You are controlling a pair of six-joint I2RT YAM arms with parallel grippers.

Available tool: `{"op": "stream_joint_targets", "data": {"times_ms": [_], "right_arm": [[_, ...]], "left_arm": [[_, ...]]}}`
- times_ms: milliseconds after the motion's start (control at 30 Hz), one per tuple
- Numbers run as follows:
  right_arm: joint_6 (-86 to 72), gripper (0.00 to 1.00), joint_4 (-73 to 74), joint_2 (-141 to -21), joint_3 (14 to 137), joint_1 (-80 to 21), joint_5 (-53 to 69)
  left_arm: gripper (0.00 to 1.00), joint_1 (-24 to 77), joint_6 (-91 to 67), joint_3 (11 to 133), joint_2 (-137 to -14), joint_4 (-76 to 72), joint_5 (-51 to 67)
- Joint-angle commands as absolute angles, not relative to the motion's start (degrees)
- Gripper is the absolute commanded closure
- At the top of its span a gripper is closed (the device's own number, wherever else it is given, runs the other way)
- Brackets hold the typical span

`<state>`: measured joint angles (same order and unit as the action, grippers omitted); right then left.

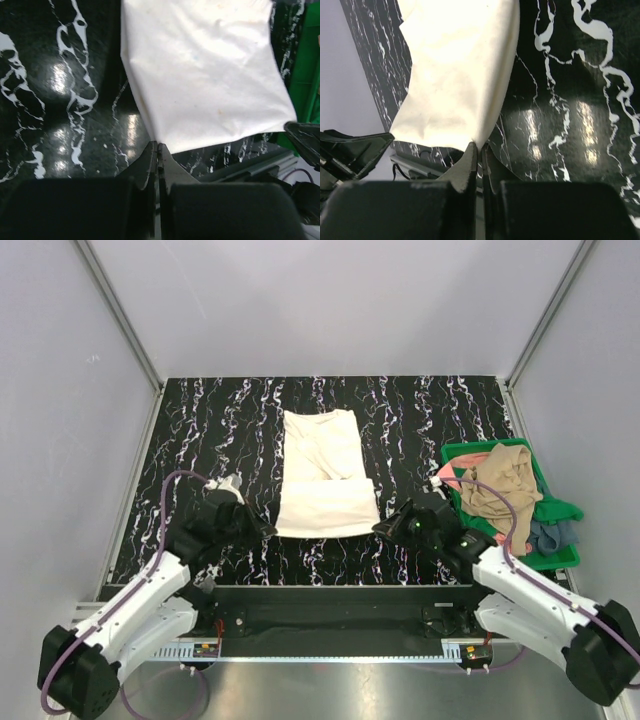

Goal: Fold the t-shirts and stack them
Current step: Fold the tshirt

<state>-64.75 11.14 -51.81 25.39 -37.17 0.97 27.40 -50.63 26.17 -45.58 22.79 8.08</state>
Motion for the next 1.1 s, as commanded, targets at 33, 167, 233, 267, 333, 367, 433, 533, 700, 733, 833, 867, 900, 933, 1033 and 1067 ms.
{"op": "stream_joint_targets", "data": {"times_ms": [33,167,233,267,333,367,433,533,700,733,833,867,900,933,1033,1067], "right_arm": [[-59.9,1.0,20.8,-44.2,26.1,-37.9,3.9],[-56.2,1.0,23.0,-36.4,27.6,-38.0,6.7],[-55.1,1.0,25.1,-35.2,30.2,-38.0,6.9],[-53.9,1.0,26.0,-35.6,31.3,-38.0,6.9],[-52.1,1.0,27.9,-37.0,34.6,-38.0,6.5],[-50.2,1.0,27.9,-39.2,35.6,-38.0,5.8],[-48.2,1.0,28.0,-43.5,38.4,-38.0,4.5],[-43.9,1.0,28.0,-48.0,43.7,-38.0,2.4],[-36.7,1.0,28.0,-57.4,53.3,-36.0,2.5],[-35.6,1.0,28.0,-58.8,56.7,-35.3,3.2],[-31.7,1.0,27.9,-65.1,62.3,-32.2,6.3],[-30.0,1.0,27.9,-67.8,63.5,-31.5,7.4],[-29.2,1.0,27.8,-69.0,64.6,-30.7,8.0],[-27.7,1.0,27.5,-71.2,66.5,-29.0,8.7],[-26.8,1.0,25.2,-74.7,69.0,-23.6,13.8],[-27.2,1.0,24.2,-77.2,69.5,-22.0,19.5]], "left_arm": [[1.0,31.5,-54.5,30.4,-40.3,30.1,5.7],[1.0,37.3,-56.5,33.9,-37.4,34.6,2.3],[1.0,39.5,-57.8,35.5,-37.1,36.3,0.2],[1.0,40.3,-58.1,35.7,-37.2,36.3,0.2],[1.0,40.3,-57.4,36.8,-38.7,36.2,-1.9],[1.0,40.3,-56.9,37.5,-39.5,36.3,-3.6],[1.0,40.3,-55.3,40.2,-42.4,36.3,-5.0],[1.0,38.6,-52.6,45.0,-47.6,36.0,-5.8],[1.0,31.8,-46.0,54.5,-55.1,33.8,-2.0],[1.0,31.0,-45.1,56.2,-57.8,33.6,-1.6],[1.0,27.7,-43.6,62.3,-63.2,32.1,-0.3],[1.0,26.1,-43.3,63.4,-64.6,31.3,1.3],[1.0,25.3,-42.9,65.5,-66.2,30.2,3.0],[1.0,23.7,-42.6,66.9,-69.7,29.7,4.2],[1.0,22.2,-40.4,72.8,-77.0,28.7,7.9],[1.0,21.3,-40.1,74.4,-78.7,28.7,8.2]]}}
